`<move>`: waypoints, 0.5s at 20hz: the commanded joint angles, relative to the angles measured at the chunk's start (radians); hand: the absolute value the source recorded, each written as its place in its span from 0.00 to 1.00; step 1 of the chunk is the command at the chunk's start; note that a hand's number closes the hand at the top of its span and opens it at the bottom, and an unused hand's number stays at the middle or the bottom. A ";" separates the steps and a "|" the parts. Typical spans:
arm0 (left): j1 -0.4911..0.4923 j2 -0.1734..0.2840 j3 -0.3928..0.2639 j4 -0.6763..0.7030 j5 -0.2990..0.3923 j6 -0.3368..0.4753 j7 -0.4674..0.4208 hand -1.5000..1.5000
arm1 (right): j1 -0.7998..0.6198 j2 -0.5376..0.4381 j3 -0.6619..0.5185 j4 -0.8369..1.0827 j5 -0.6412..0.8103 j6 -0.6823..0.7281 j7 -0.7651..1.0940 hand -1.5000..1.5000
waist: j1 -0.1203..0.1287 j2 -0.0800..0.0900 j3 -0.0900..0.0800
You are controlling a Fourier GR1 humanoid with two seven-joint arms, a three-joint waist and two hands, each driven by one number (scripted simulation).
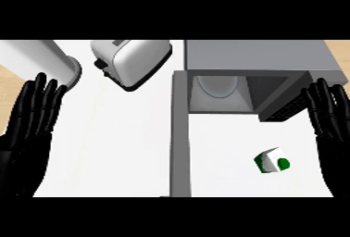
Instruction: Pick up the milk, place it into the microwave and close the microwave
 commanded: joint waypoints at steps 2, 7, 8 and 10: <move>-0.030 0.018 0.062 0.051 0.062 -0.041 -0.026 0.00 | 0.133 0.021 0.005 -0.076 0.023 0.004 -0.051 0.00 | -0.009 -0.011 0.011; 0.006 -0.024 0.078 0.132 0.190 -0.068 0.007 0.00 | 0.276 0.049 -0.016 -0.092 -0.047 0.007 -0.030 0.00 | -0.019 -0.011 0.011; 0.016 -0.053 0.033 0.114 0.155 -0.043 0.028 0.00 | 0.352 0.070 0.027 -0.158 -0.041 0.010 -0.030 0.00 | -0.025 -0.014 0.011; 0.040 -0.044 0.040 0.110 0.176 -0.068 0.008 0.00 | 0.470 0.068 0.039 -0.189 -0.061 0.056 -0.092 0.00 | -0.020 -0.014 0.011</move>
